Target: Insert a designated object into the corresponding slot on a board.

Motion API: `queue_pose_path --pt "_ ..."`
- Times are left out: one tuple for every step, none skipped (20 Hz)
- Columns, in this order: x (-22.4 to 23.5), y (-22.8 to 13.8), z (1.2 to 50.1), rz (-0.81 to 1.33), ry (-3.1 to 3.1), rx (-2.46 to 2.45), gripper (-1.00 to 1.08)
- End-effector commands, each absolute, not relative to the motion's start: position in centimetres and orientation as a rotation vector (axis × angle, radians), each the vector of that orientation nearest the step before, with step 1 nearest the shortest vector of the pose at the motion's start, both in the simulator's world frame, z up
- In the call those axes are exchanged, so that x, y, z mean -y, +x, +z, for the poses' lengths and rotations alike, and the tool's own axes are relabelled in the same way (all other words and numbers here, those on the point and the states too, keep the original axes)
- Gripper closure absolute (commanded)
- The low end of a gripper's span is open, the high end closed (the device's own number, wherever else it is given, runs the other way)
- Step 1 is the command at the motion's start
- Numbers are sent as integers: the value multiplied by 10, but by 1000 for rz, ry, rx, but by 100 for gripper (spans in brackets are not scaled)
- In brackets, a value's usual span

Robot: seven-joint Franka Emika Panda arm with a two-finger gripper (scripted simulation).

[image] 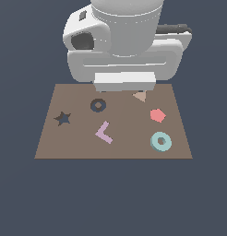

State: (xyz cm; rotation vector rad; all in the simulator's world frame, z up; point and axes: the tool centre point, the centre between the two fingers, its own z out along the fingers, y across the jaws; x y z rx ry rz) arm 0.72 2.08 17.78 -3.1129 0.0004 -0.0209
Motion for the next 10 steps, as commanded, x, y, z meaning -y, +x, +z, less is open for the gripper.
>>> queue_pose_path --pt "-21 7 178 -21 -3113 0 -92" --pt "-21 7 178 -21 -3113 1 -92" --pt "-21 8 177 -21 -3113 4 -92" --pt "-22 9 176 -21 -3113 10 -92" --pt "-23 10 175 -21 -3113 18 -92" --pt "-24 11 174 -20 -3113 28 -92" --pt "-25 13 172 -20 -3113 41 -92" --pt "-26 15 170 -20 -3114 55 -92" --pt "-28 17 168 -19 -3114 73 -92" --pt "-30 19 165 -19 -3113 92 -92"
